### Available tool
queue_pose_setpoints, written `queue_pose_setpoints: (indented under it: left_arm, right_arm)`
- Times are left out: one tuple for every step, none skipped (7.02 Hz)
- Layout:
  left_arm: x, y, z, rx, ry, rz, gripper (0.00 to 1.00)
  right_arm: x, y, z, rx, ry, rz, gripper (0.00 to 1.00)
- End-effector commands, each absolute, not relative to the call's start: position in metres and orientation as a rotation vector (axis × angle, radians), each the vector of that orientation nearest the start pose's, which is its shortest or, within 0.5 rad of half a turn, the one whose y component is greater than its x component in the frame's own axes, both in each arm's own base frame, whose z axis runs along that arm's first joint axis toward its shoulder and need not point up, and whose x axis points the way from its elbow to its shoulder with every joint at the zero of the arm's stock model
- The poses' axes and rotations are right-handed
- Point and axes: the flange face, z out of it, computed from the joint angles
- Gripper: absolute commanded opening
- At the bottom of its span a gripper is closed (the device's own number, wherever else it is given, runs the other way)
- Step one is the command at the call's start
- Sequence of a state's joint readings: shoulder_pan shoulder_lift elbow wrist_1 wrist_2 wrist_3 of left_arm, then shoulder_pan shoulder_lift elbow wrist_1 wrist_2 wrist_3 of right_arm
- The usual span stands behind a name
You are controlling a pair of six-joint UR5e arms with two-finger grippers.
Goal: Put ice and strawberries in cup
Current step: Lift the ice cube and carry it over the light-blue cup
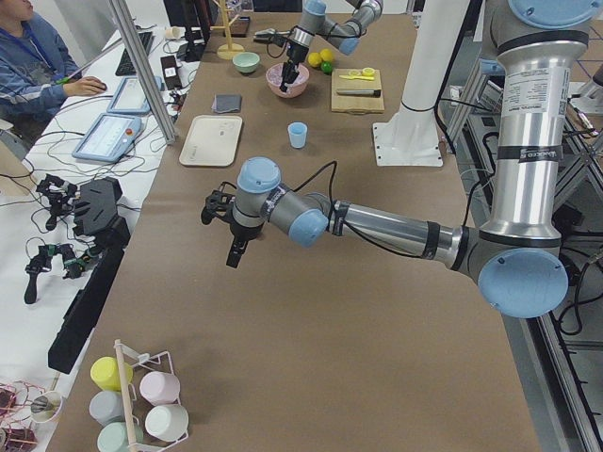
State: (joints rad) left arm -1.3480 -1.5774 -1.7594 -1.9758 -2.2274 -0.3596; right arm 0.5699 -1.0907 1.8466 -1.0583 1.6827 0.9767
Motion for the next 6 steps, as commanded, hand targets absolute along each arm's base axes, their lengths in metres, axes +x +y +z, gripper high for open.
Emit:
queue_pose_setpoints:
  left_arm:
    - [0.047,-0.517,0.521,0.366,0.775,0.075,0.98]
    - [0.047,-0.517,0.522,0.365,0.775,0.075,0.98]
    - [0.047,-0.517,0.523,0.363,0.775,0.074,0.98]
    - [0.047,-0.517,0.524,0.361,0.775,0.072,0.98]
    - [0.047,-0.517,0.525,0.359,0.774,0.073,0.98]
    - [0.047,-0.517,0.527,0.356,0.773,0.072,0.98]
  right_arm:
    - [-0.472,-0.409,0.19,0.649,-1.11,-0.102,0.08]
    - [-0.487,-0.403,0.182,0.666,-1.108,-0.11,0.08]
    - [-0.513,-0.408,0.169,0.668,-1.105,-0.113,0.09]
    - [-0.525,-0.411,0.166,0.671,-1.094,-0.113,0.09]
    - [-0.528,-0.413,0.171,0.667,-1.082,-0.114,0.1]
    - [-0.534,-0.415,0.175,0.661,-1.072,-0.115,0.11]
